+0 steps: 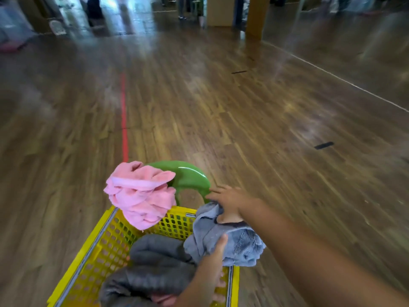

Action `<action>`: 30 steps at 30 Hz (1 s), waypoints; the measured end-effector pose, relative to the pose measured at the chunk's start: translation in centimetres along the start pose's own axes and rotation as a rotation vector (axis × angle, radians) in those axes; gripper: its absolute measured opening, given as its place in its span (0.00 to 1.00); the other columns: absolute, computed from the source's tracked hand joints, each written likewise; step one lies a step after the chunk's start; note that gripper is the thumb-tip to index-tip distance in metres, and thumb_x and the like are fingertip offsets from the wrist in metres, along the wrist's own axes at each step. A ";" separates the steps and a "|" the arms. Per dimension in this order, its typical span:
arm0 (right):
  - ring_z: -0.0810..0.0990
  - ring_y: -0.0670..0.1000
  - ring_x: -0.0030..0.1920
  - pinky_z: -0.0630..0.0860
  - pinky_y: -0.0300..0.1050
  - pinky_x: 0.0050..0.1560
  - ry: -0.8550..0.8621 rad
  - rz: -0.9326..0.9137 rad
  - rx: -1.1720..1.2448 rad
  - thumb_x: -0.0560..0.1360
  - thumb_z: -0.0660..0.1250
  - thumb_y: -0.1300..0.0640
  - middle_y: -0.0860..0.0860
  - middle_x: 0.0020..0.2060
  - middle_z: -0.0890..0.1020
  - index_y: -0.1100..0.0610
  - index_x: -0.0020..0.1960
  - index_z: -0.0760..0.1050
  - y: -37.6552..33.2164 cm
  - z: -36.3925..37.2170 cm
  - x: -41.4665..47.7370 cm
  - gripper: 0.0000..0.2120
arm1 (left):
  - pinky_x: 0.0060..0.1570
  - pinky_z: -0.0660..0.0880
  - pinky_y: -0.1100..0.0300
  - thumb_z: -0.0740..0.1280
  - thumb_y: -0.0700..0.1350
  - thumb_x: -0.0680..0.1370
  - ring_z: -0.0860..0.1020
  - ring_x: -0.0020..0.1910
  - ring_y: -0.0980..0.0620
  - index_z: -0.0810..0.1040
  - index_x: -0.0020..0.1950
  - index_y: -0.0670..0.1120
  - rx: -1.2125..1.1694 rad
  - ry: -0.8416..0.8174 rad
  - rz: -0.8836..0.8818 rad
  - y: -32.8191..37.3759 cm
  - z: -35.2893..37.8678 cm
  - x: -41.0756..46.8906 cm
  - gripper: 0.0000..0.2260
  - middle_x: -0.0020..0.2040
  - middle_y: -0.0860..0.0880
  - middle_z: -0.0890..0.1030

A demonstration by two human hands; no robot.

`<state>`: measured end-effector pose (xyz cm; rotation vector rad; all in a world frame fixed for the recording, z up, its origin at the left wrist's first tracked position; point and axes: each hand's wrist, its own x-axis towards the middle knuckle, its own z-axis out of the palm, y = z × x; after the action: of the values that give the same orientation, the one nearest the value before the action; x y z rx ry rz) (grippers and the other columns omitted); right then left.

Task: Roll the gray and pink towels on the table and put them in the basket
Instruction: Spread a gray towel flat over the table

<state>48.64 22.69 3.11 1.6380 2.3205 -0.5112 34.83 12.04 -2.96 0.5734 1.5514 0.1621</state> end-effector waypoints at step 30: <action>0.85 0.45 0.46 0.81 0.53 0.54 0.690 0.817 1.470 0.66 0.74 0.34 0.44 0.44 0.87 0.46 0.48 0.83 -5.1 9.7 -26.3 0.19 | 0.51 0.80 0.52 0.76 0.52 0.63 0.83 0.53 0.55 0.74 0.60 0.59 0.193 -0.428 0.920 -0.9 7.0 -8.3 0.27 0.53 0.55 0.84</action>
<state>52.64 -5.39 5.51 3.5083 0.9969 -1.8530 41.08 5.82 3.53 1.3553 0.8021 0.5486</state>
